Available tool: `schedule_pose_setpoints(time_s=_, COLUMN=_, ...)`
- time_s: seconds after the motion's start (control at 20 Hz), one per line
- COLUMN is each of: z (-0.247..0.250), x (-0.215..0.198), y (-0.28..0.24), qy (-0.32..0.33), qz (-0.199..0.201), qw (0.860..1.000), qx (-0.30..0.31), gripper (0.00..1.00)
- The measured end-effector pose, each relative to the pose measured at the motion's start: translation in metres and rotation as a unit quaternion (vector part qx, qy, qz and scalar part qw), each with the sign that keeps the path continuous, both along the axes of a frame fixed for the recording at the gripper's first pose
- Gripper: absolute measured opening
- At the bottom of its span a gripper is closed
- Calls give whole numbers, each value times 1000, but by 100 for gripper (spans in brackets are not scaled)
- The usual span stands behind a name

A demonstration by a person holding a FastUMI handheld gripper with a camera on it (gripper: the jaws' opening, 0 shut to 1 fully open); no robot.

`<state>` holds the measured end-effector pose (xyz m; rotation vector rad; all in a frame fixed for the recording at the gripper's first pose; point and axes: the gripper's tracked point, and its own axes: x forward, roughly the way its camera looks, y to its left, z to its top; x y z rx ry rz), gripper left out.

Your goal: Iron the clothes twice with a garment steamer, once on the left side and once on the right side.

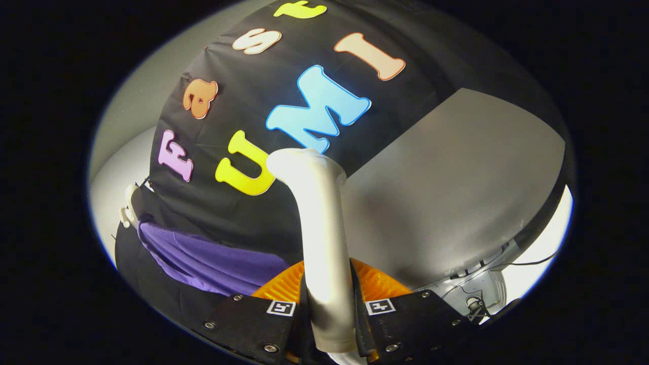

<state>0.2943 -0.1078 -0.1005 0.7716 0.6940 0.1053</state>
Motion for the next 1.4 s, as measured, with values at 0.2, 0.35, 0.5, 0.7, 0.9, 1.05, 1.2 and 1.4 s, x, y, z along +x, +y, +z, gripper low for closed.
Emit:
schedule_pose_setpoints(time_s=0.2, z=-4, x=-37, y=27, qy=-4, qz=1, qw=999, qx=-46, gripper=36)
schedule_pose_setpoints(time_s=0.35, z=9, x=-58, y=48, qy=-35, qz=-8, qw=997, qx=-62, gripper=35)
schedule_pose_setpoints(time_s=0.5, z=17, x=-79, y=73, qy=-66, qz=-23, qw=994, qx=-87, gripper=35)
schedule_pose_setpoints(time_s=0.7, z=35, x=-99, y=118, qy=-117, qz=-9, qw=983, qx=-144, gripper=35)
schedule_pose_setpoints(time_s=0.9, z=68, x=-104, y=156, qy=-181, qz=3, qw=962, qx=-203, gripper=35)
schedule_pose_setpoints(time_s=1.05, z=105, x=-101, y=172, qy=-250, qz=-12, qw=931, qx=-267, gripper=35)
schedule_pose_setpoints(time_s=1.2, z=127, x=-93, y=191, qy=-294, qz=-14, qw=898, qx=-327, gripper=35)
schedule_pose_setpoints(time_s=1.4, z=146, x=-78, y=216, qy=-336, qz=-22, qw=861, qx=-380, gripper=35)
